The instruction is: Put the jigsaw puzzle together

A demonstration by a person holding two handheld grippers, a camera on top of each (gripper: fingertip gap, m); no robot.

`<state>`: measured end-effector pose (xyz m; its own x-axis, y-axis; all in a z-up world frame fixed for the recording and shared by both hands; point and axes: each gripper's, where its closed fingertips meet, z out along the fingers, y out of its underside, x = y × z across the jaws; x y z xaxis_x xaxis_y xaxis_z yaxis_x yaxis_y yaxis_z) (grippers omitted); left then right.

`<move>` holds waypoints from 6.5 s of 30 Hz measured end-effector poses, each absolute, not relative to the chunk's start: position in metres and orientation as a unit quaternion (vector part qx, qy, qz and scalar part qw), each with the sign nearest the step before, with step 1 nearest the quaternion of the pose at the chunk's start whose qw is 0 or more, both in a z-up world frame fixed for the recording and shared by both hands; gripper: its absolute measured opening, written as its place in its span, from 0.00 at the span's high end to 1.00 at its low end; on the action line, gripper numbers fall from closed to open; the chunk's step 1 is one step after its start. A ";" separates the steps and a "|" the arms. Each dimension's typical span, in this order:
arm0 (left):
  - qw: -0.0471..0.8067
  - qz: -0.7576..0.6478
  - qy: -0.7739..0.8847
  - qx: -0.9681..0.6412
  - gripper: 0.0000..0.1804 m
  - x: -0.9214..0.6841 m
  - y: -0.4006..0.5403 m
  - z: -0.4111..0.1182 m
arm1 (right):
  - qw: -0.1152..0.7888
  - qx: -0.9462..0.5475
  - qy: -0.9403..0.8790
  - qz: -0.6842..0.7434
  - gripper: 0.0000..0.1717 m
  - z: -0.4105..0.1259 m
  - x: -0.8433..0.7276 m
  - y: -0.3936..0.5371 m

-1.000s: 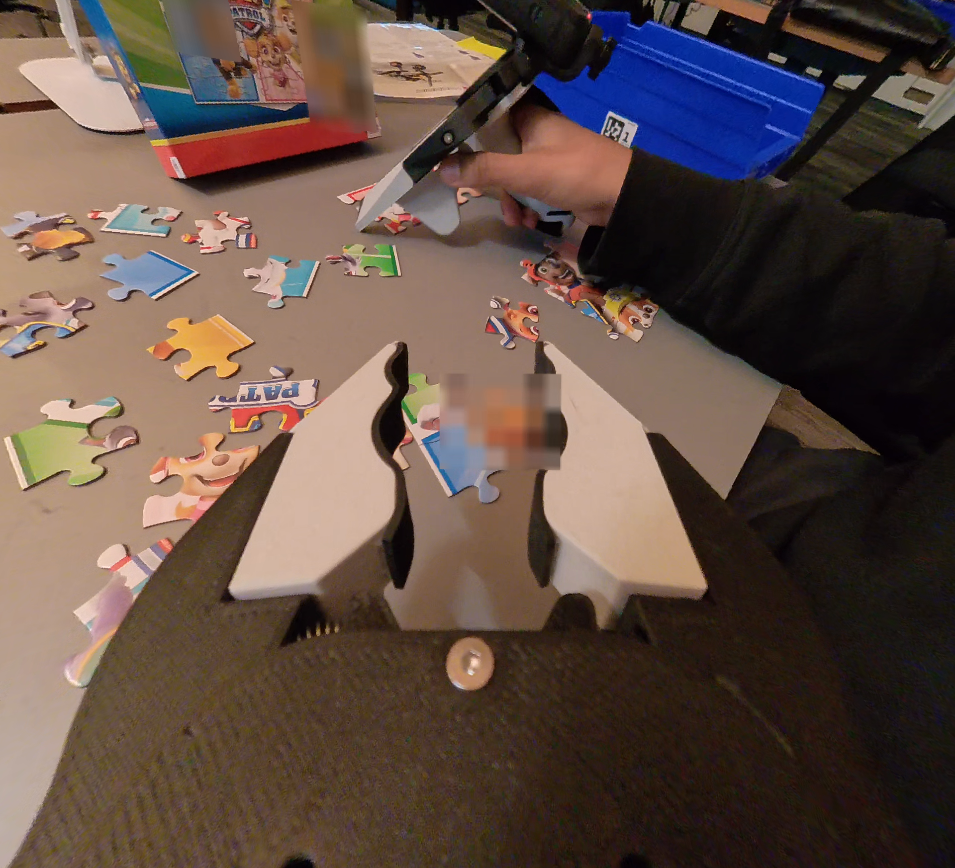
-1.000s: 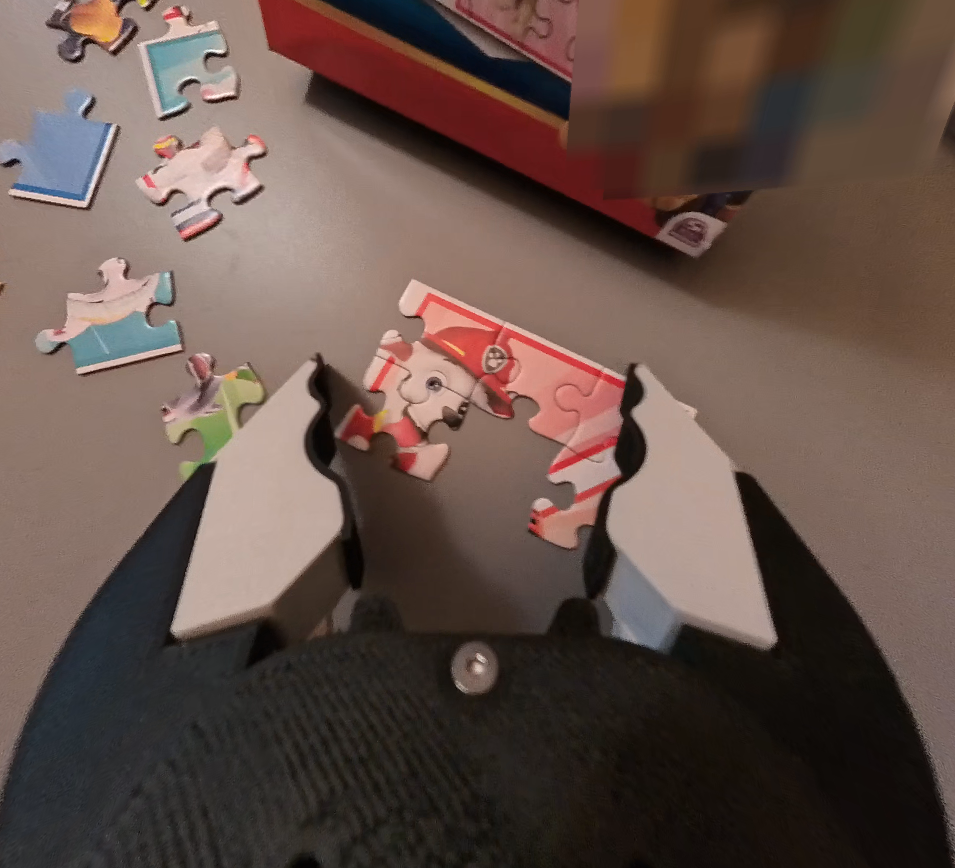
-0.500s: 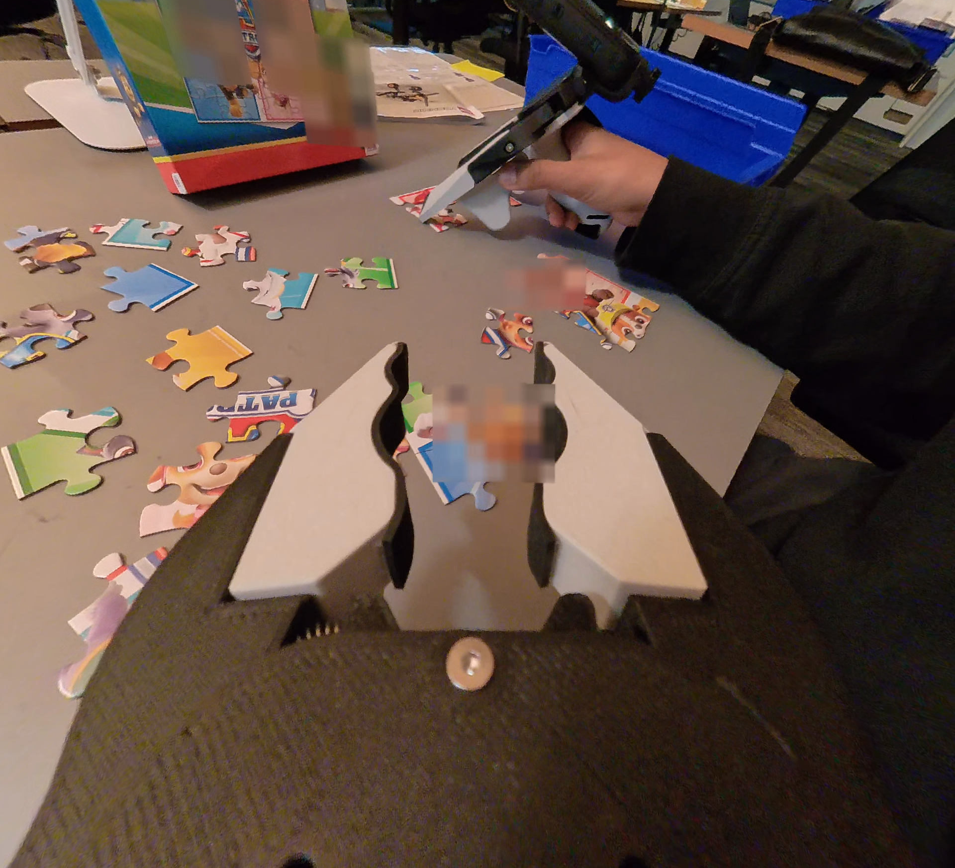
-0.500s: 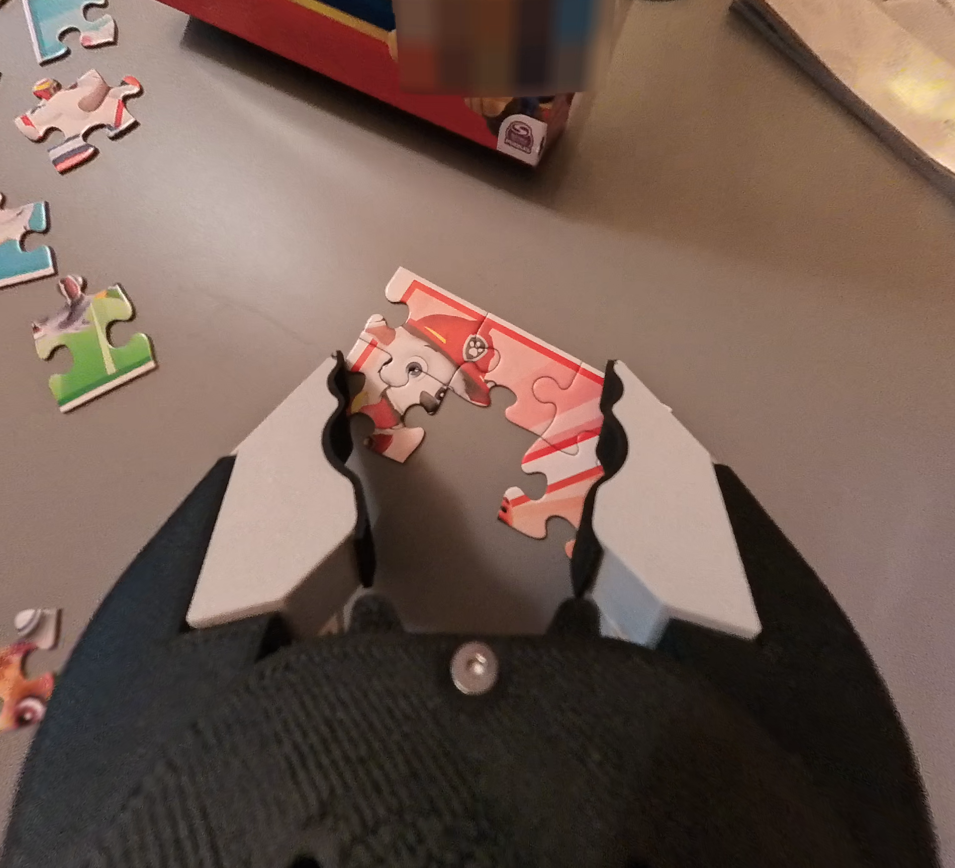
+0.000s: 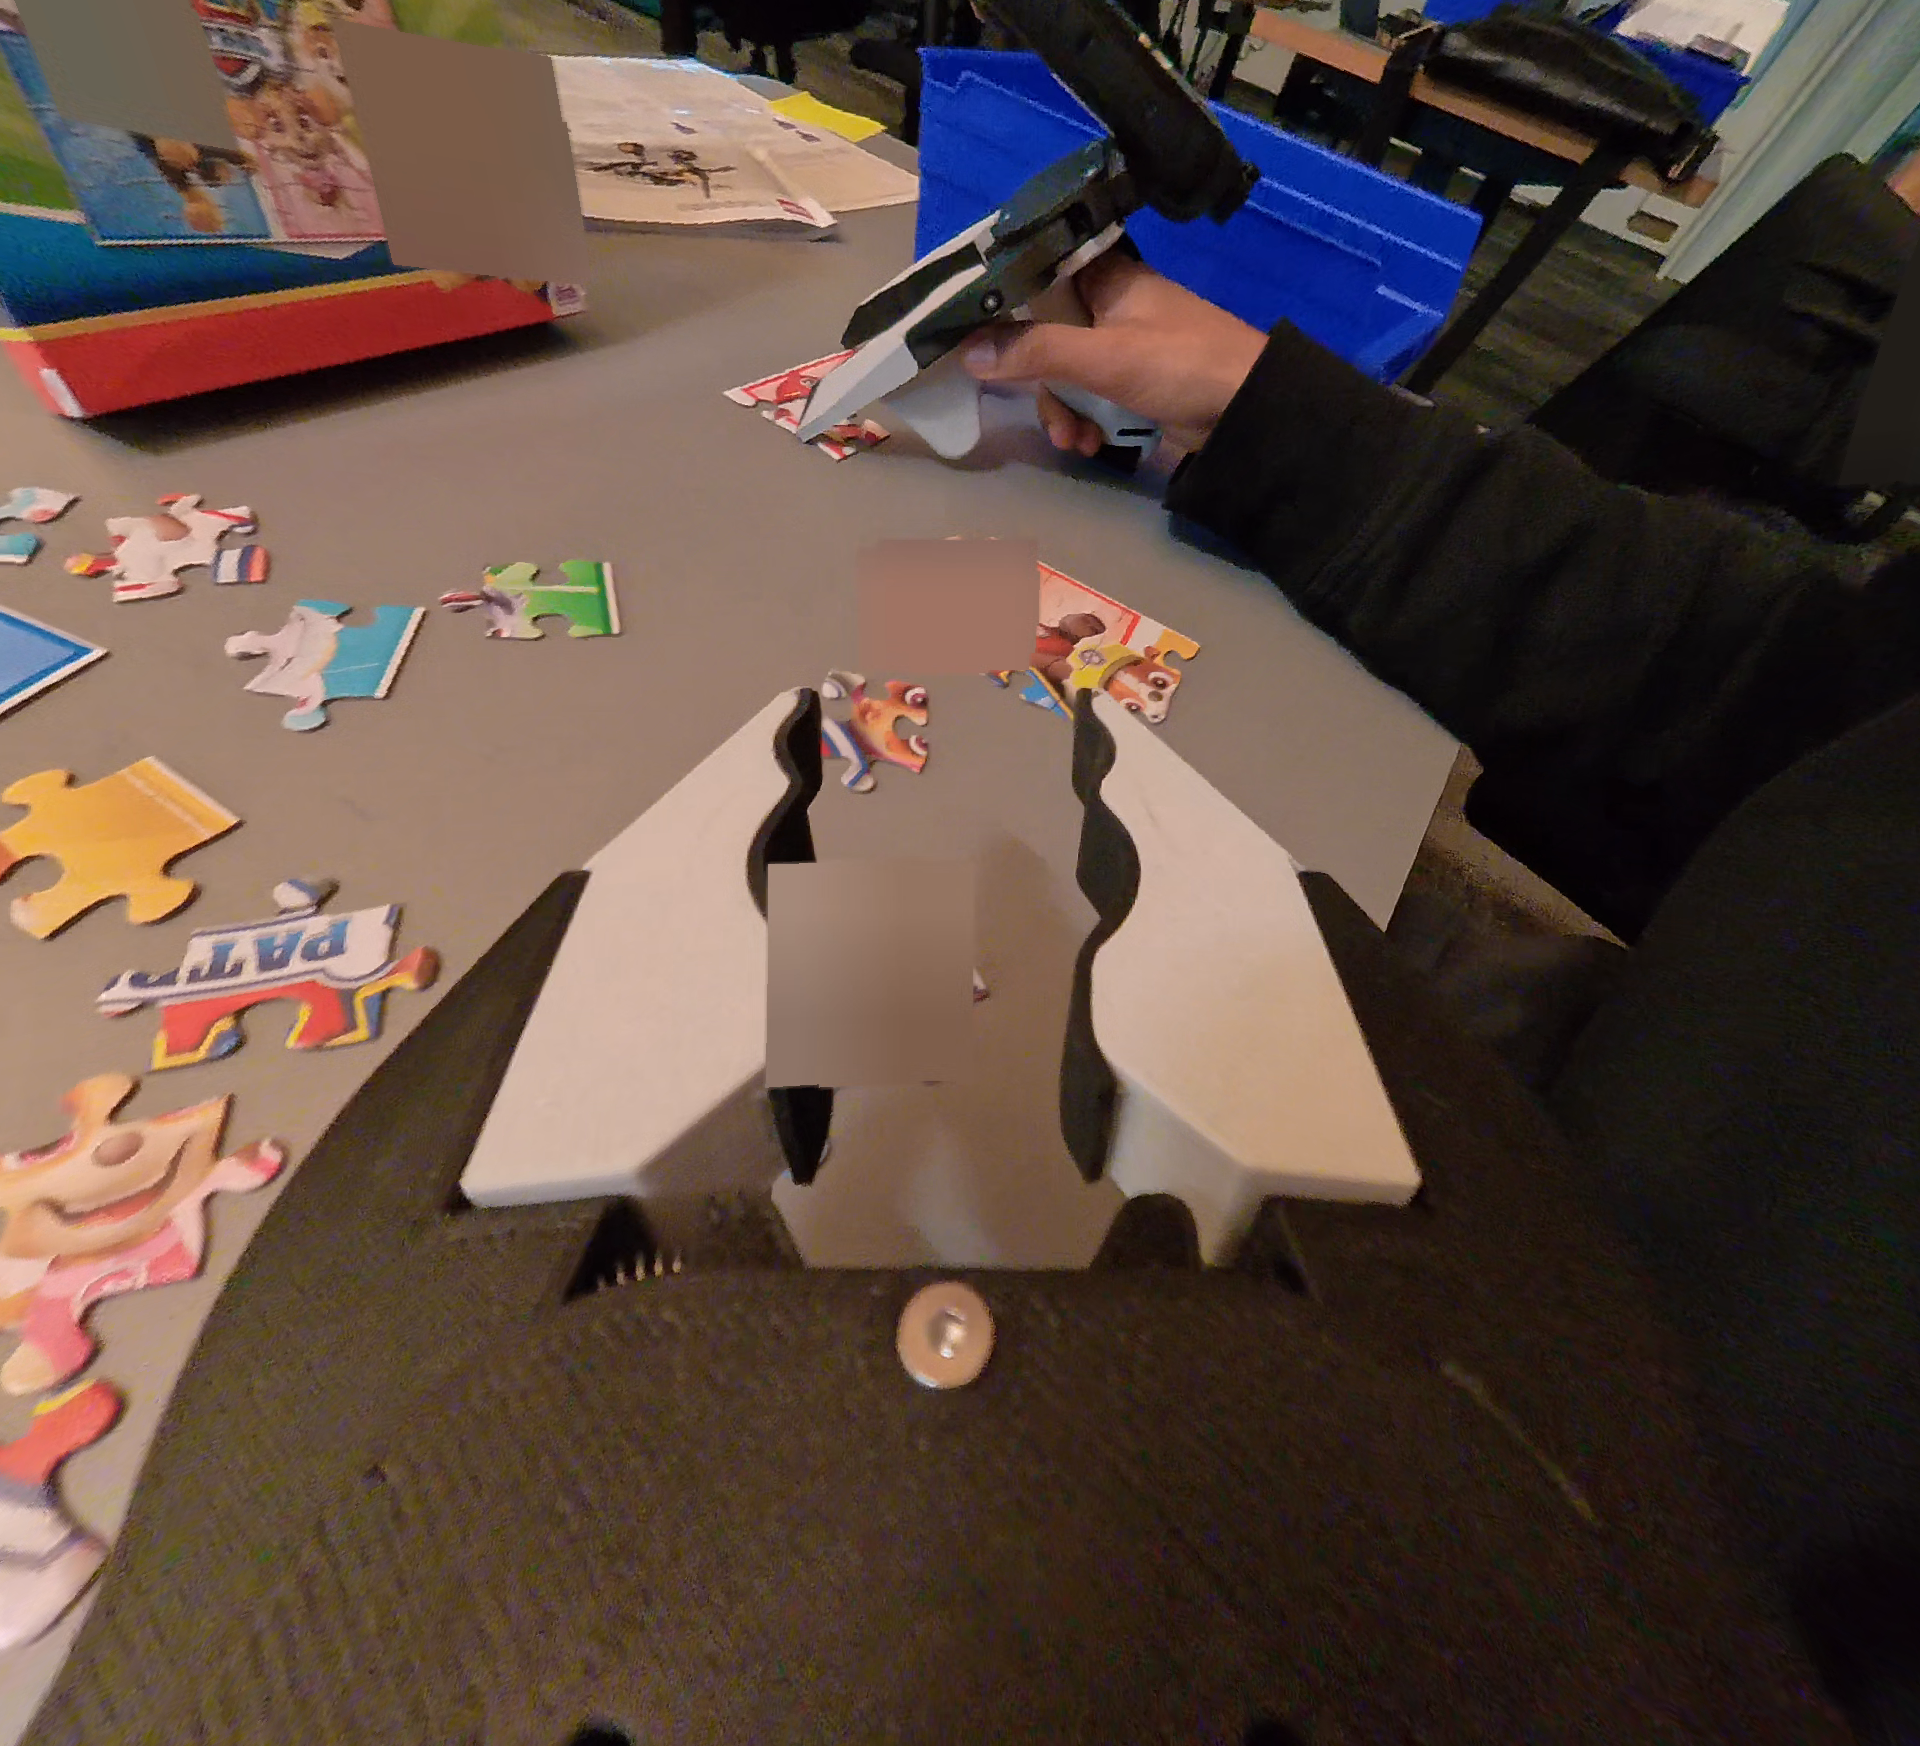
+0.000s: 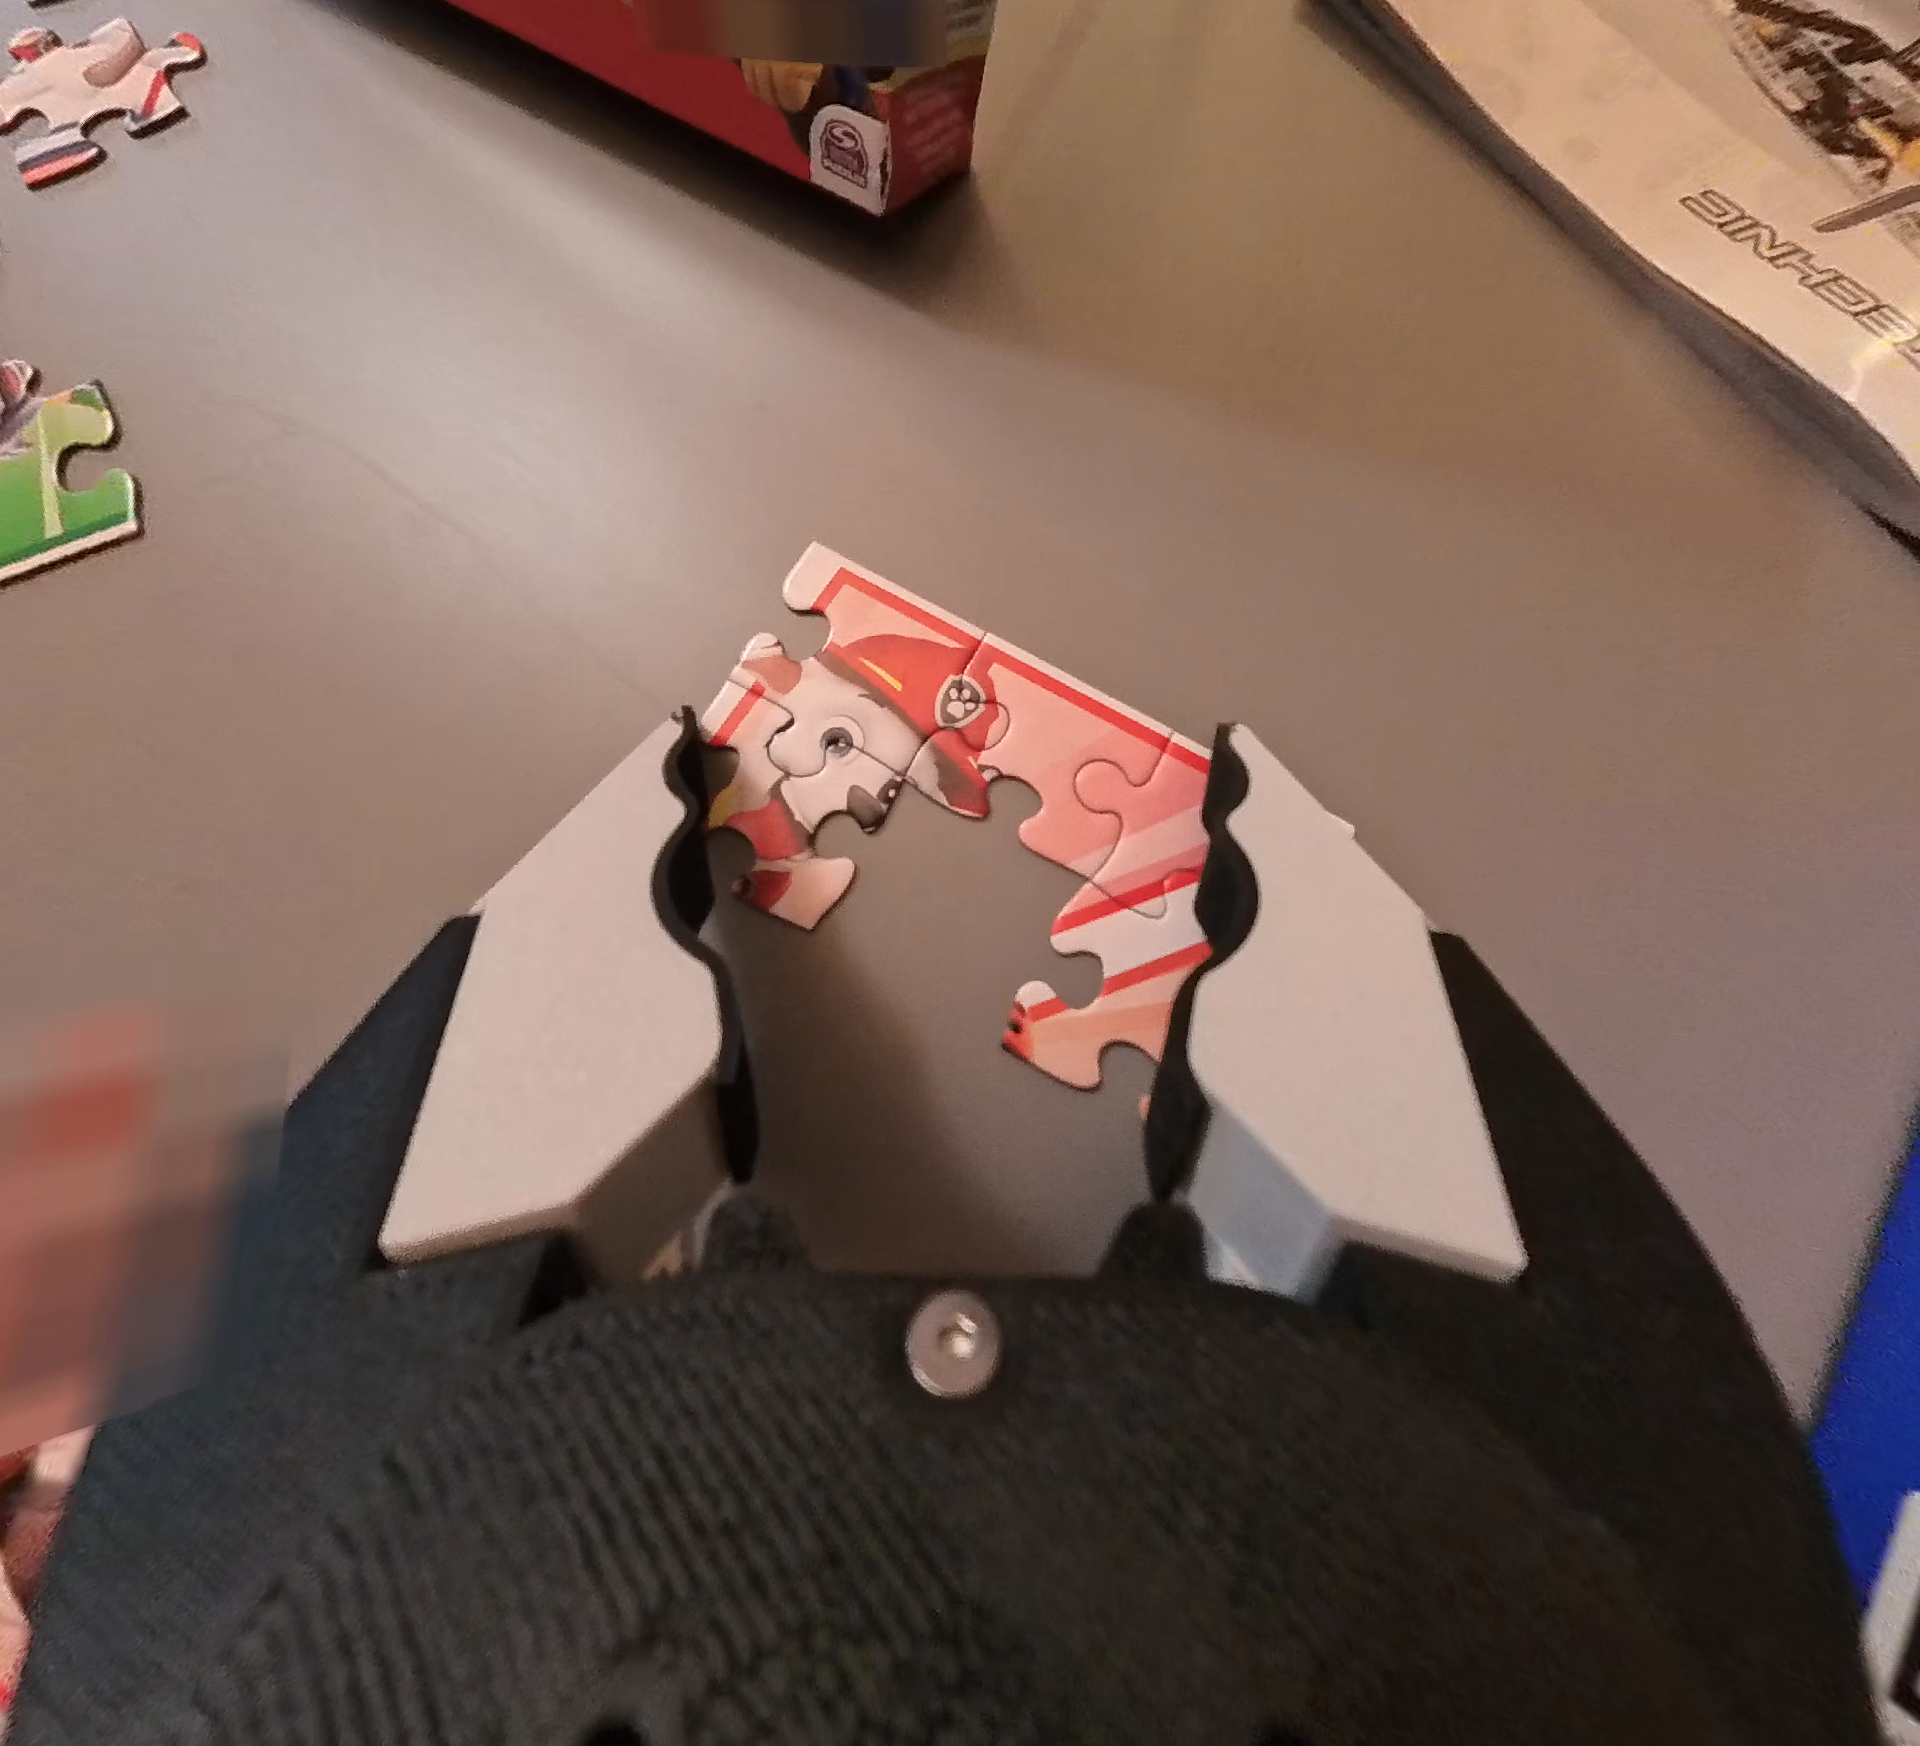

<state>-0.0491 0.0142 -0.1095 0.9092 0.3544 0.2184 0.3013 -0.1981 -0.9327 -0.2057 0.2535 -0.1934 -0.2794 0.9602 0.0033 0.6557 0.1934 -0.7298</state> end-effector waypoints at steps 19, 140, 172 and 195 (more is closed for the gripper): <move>0.589 0.036 -0.204 -0.781 0.74 -0.048 0.040 -0.103 | 0.282 -0.530 -0.644 0.473 0.49 -0.135 -0.166 0.233; 0.586 0.013 -0.214 -0.781 0.75 -0.039 0.054 -0.118 | 0.294 -0.649 -0.642 0.284 0.61 -0.192 -0.080 0.269; 0.581 0.003 -0.200 -0.789 0.75 -0.032 0.066 -0.121 | 0.314 -0.676 -0.611 0.268 0.64 -0.190 -0.094 0.277; 0.573 -0.031 -0.162 -0.803 0.75 -0.038 0.108 -0.114 | 0.304 -0.659 -0.629 0.279 0.61 -0.190 -0.098 0.267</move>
<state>-0.0382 0.1080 -0.1139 0.9455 0.2251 0.2351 0.2954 -0.2905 -0.9101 -0.0984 0.2672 -0.1902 0.0522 0.9985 0.0143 0.6588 -0.0237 -0.7519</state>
